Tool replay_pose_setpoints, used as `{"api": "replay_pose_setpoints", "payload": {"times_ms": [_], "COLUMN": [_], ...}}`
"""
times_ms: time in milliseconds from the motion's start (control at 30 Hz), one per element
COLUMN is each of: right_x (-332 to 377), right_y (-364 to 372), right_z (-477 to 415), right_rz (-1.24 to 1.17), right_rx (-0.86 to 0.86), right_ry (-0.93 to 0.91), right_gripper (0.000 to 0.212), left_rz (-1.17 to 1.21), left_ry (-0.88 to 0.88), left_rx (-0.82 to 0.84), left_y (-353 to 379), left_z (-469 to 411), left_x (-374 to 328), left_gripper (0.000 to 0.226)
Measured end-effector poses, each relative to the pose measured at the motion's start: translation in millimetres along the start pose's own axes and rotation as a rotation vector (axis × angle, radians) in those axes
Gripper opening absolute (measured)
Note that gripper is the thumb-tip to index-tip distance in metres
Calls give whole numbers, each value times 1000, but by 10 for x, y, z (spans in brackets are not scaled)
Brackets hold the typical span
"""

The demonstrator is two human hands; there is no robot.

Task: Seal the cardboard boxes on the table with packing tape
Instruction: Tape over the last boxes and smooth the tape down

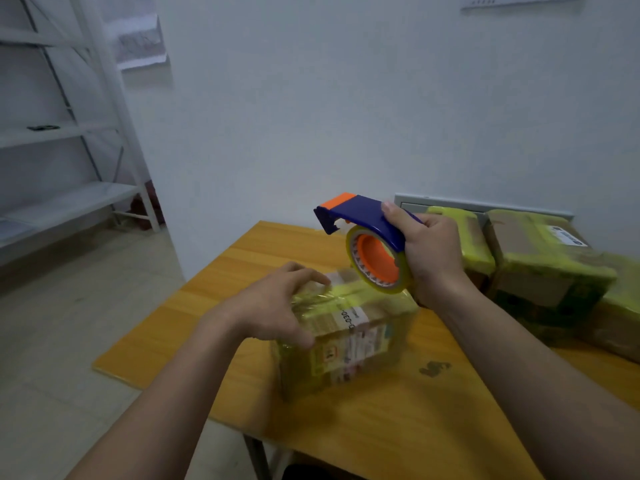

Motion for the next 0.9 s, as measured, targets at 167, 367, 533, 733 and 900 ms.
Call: {"api": "replay_pose_setpoints", "payload": {"times_ms": [167,367,533,733,900], "right_x": [-106,-436,-668,-731,-736], "right_y": [-34,-136,-196,-214,-231], "right_z": [31,-38,-8,-23,-21], "right_rz": [37,18,-20,-49,-89], "right_rx": [-135,-322,-391,-391,-423], "right_ry": [-60,-13,42,29,40], "right_gripper": [34,36,36,35,32], "left_rz": [-102,-234,-71,-259,29], "left_ry": [180,283,327,362,315], "left_rx": [55,37,-36,-188,-87], "left_y": [101,128,259,459,422], "left_z": [-218,-534,-691,-720,-726], "left_x": [-271,-585,-507,-545,-470], "left_gripper": [88,99,88,78,82]}}
Point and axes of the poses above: each hand's wrist, its own z-axis away from the middle knuckle, its own y-axis out of the palm, x = y × z, the point moved 3 cm from there along -z, towards the middle knuckle, and after that the axes turned 9 degrees about -y, right-handed, at the moved point
